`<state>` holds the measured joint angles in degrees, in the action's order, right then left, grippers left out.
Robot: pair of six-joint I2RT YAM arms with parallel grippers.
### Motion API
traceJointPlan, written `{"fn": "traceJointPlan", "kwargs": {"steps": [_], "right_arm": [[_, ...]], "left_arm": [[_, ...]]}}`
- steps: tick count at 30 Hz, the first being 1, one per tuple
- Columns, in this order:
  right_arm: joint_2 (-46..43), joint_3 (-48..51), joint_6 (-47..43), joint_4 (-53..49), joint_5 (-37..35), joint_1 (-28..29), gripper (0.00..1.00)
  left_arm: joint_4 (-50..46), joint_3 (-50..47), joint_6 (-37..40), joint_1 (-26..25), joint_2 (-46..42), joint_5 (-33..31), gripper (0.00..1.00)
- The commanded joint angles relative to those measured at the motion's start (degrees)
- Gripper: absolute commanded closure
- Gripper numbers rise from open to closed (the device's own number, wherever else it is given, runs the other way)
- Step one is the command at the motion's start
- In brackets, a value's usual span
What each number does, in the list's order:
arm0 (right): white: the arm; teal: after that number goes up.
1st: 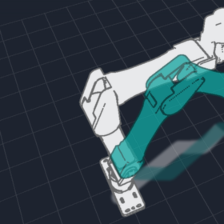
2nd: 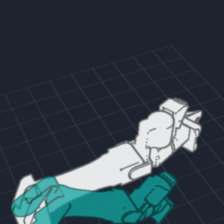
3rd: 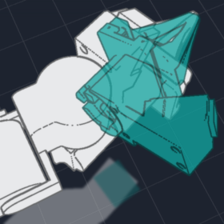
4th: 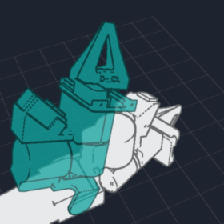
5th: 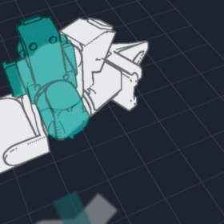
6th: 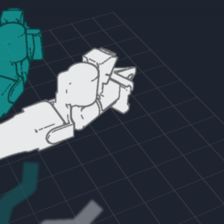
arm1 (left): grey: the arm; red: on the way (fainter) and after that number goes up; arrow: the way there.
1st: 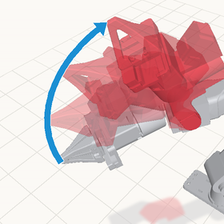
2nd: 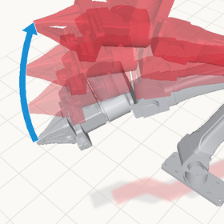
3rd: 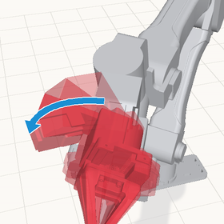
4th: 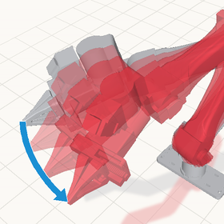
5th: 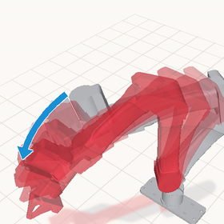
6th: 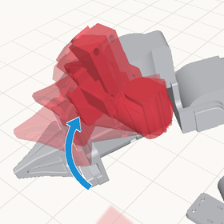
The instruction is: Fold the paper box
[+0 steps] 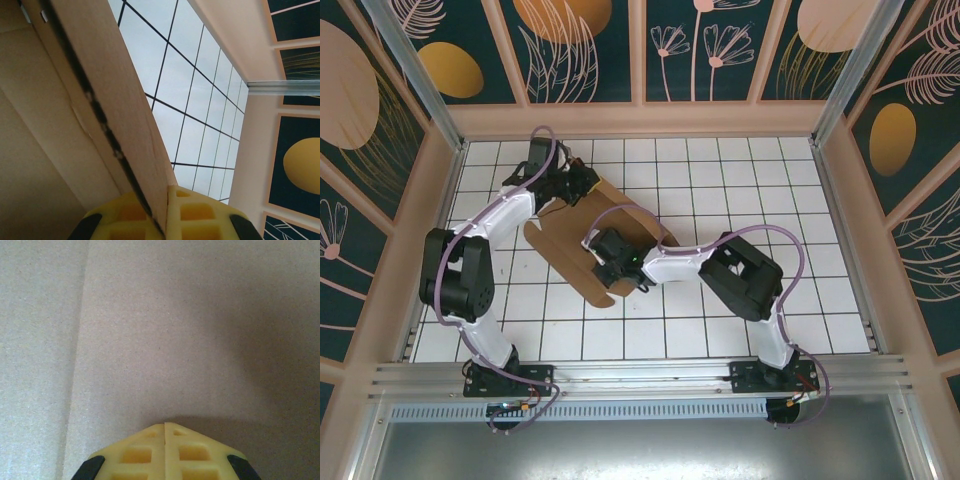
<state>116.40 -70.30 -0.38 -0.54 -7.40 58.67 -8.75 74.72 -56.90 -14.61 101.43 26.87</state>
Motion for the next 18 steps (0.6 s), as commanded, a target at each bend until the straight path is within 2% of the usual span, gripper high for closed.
{"fn": "traceJointPlan", "kwargs": {"steps": [1, 3, 9, 12, 15, 18], "right_arm": [[-1.07, 3.07, -1.52, -4.95, 2.52, -0.49, 1.0], [-3.28, 4.13, -1.94, -3.27, 5.57, -0.49, 0.99], [-14.18, 5.88, -2.69, 1.4, 12.68, -1.51, 0.78], [-19.66, 5.5, -2.78, 1.85, 19.63, -3.13, 0.7], [-24.34, 3.98, -2.39, 1.26, 33.51, -5.73, 0.65], [-27.43, 1.42, 3.79, 2.4, 47.96, -12.26, 0.62]], "left_arm": [[-6.44, -1.04, 3.48, 0.26, 2.63, -6.83, 1.0], [-6.28, -0.91, 3.56, 0.25, 2.98, -6.92, 1.0], [-4.72, 0.36, 3.81, 0.21, 4.26, -8.14, 1.0], [-1.13, -1.28, 3.59, 0.16, 3.29, -8.29, 1.0], [3.67, -4.05, 2.98, 0.16, 2.02, -7.69, 1.0], [6.32, -4.73, 2.77, 0.16, 2.14, -6.51, 1.0]]}}
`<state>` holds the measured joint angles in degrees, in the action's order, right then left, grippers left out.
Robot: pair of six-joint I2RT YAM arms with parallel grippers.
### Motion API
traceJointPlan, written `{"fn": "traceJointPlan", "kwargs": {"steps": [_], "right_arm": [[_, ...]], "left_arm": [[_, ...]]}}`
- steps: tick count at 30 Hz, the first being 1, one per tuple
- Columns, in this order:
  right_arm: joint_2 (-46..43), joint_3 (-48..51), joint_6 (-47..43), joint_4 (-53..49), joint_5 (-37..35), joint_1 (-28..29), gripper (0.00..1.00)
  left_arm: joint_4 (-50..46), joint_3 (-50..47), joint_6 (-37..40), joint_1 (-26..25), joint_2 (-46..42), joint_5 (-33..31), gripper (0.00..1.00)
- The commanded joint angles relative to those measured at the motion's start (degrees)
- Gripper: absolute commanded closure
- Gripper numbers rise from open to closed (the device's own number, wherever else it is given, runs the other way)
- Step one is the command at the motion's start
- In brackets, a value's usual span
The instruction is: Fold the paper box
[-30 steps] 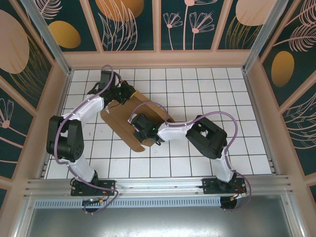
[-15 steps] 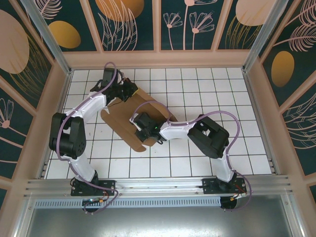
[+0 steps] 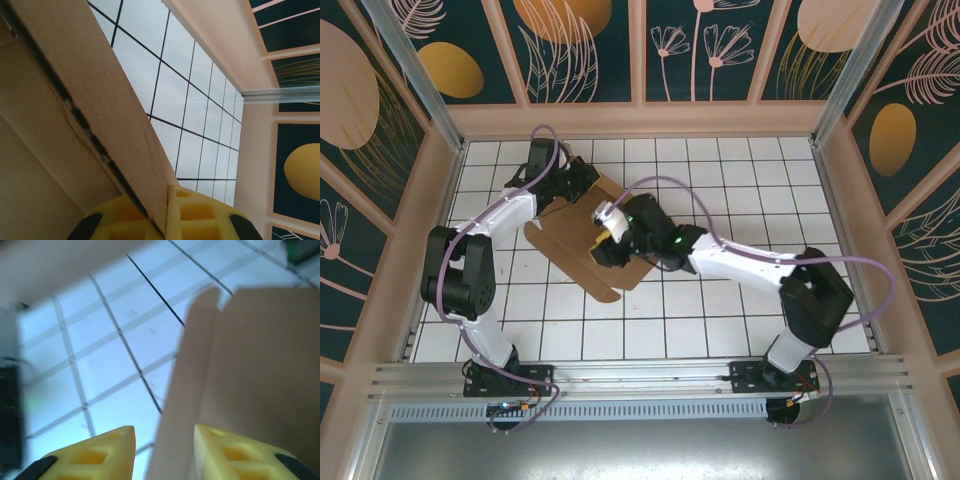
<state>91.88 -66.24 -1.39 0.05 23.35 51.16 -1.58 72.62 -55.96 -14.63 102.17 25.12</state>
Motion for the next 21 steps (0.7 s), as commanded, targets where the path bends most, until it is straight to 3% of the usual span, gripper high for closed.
{"fn": "traceJointPlan", "kwargs": {"steps": [1, 4, 10, 21], "right_arm": [[-3.92, -3.4, 6.9, 2.43, 18.71, -7.07, 0.61], [-5.08, -6.61, 9.26, 0.19, 18.14, -12.97, 0.53], [0.39, -12.52, 9.14, -8.39, 12.22, -22.11, 0.49], [13.3, -19.91, 4.05, -15.55, 10.05, -24.0, 0.41]], "left_arm": [[-0.51, -2.41, 1.86, 0.18, 1.59, -4.62, 1.0], [1.19, -1.93, 1.57, 0.21, 1.63, -4.39, 1.0], [5.12, -2.07, 1.75, 0.19, 2.31, -2.9, 1.0], [25.03, -10.83, 1.15, 0.22, 2.9, 1.8, 0.85]]}}
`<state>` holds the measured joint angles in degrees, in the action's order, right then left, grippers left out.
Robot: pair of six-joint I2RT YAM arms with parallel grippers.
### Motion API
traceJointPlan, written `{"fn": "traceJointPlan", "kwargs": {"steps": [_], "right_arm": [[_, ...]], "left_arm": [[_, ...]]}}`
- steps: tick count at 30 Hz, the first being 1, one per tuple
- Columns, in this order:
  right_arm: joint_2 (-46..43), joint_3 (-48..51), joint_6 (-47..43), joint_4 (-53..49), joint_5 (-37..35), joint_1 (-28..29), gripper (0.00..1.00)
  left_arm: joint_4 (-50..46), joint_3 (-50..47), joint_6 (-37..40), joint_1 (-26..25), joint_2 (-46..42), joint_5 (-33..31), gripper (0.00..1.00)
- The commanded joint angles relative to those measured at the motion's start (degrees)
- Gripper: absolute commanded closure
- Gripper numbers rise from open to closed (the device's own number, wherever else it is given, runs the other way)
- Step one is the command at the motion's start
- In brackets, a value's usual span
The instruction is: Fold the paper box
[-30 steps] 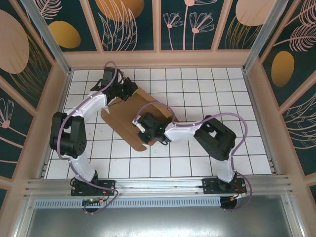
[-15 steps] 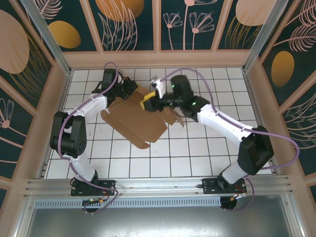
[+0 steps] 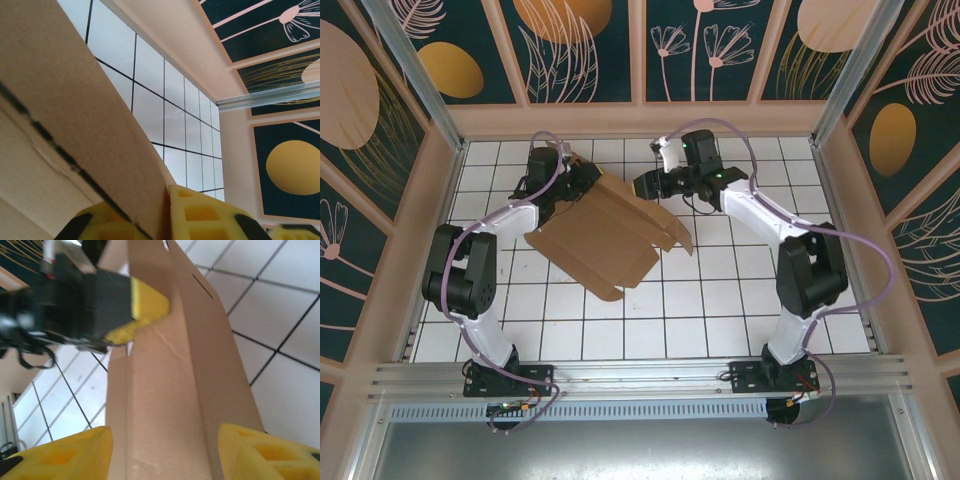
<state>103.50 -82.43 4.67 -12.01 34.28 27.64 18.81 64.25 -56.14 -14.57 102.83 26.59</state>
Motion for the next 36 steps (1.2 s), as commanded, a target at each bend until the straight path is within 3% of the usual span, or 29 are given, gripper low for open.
{"fn": "traceJointPlan", "kwargs": {"steps": [1, 11, 21, 29, 36], "right_arm": [[2.65, -4.42, -2.24, -3.91, -1.3, -0.39, 0.4], [6.82, -6.0, -5.02, -6.67, -1.35, 0.44, 0.39], [8.25, -4.5, -8.8, -8.34, -8.09, 2.07, 0.53], [7.34, -4.4, -8.97, -8.03, -8.61, 1.9, 0.56], [7.41, -4.32, -8.45, -7.46, -3.9, 0.66, 0.58]], "left_arm": [[5.26, -2.91, 0.95, 0.08, 2.25, 0.2, 0.84], [11.1, -6.69, -0.71, 0.09, 2.15, 1.43, 0.71], [18.0, -10.34, -4.28, 0.28, 2.51, 4.26, 0.58], [27.34, -13.78, -6.93, 0.71, 2.06, 6.87, 0.58], [48.8, -15.14, -16.01, 0.79, 7.79, 12.43, 0.65]]}}
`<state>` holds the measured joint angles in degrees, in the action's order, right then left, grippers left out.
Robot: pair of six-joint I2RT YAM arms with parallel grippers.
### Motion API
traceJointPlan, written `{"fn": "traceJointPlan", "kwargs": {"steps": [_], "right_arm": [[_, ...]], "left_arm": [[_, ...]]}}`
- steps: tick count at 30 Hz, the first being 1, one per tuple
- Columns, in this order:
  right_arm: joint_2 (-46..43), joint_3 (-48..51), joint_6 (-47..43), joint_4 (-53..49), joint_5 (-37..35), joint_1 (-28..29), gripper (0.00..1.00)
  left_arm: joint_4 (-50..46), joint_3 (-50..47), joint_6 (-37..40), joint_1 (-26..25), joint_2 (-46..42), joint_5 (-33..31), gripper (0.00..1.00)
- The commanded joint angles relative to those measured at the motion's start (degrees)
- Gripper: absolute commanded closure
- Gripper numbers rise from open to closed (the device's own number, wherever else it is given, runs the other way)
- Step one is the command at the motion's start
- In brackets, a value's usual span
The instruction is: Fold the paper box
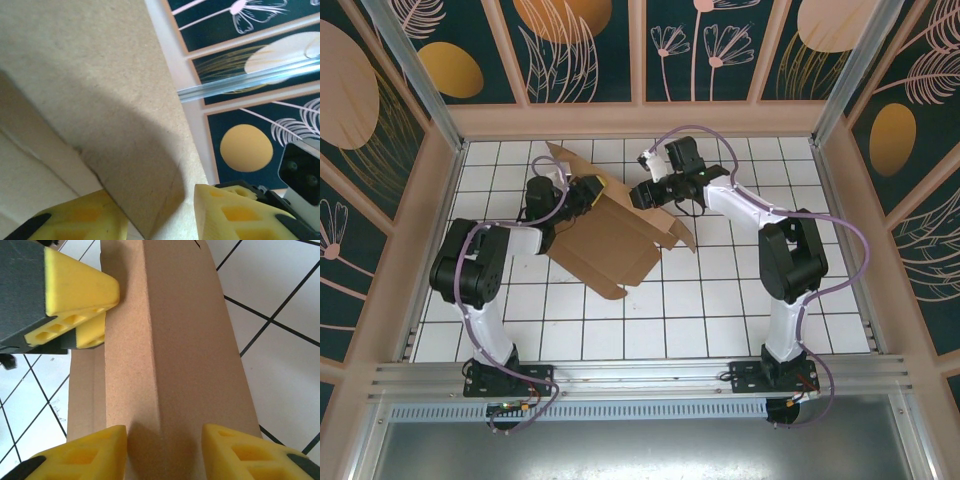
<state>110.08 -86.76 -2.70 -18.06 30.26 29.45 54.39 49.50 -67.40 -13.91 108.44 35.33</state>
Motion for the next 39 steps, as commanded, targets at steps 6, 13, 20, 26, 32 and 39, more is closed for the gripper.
{"fn": "traceJointPlan", "kwargs": {"steps": [6, 13, 20, 26, 32, 39], "right_arm": [[0.98, -0.1, -0.73, -1.01, 4.37, -2.53, 0.59], [1.95, -0.83, -2.13, -1.45, 8.21, -2.91, 0.6], [0.76, -0.57, -1.29, -0.33, 5.25, -3.21, 0.54], [-7.63, 1.9, 7.69, 6.2, -8.38, -3.76, 0.45], [-16.59, 8.35, 18.47, 11.74, -17.32, -4.62, 0.44], [-17.88, 7.81, 29.38, 11.96, -8.78, -8.24, 0.48]], "left_arm": [[17.67, 0.55, -6.85, 0.18, 5.47, 3.79, 0.68], [25.22, 2.65, -12.23, 0.17, 9.77, 3.78, 0.74], [25.82, 1.97, -12.61, 0.12, 9.49, 1.34, 0.96], [18.61, -3.7, -10.63, 0.03, 3.14, -10.49, 1.0], [14.7, -9.0, -12.39, -0.96, -2.8, -23.46, 1.0], [14.12, -8.34, -18.45, -4.78, -3.2, -29.9, 1.0]]}}
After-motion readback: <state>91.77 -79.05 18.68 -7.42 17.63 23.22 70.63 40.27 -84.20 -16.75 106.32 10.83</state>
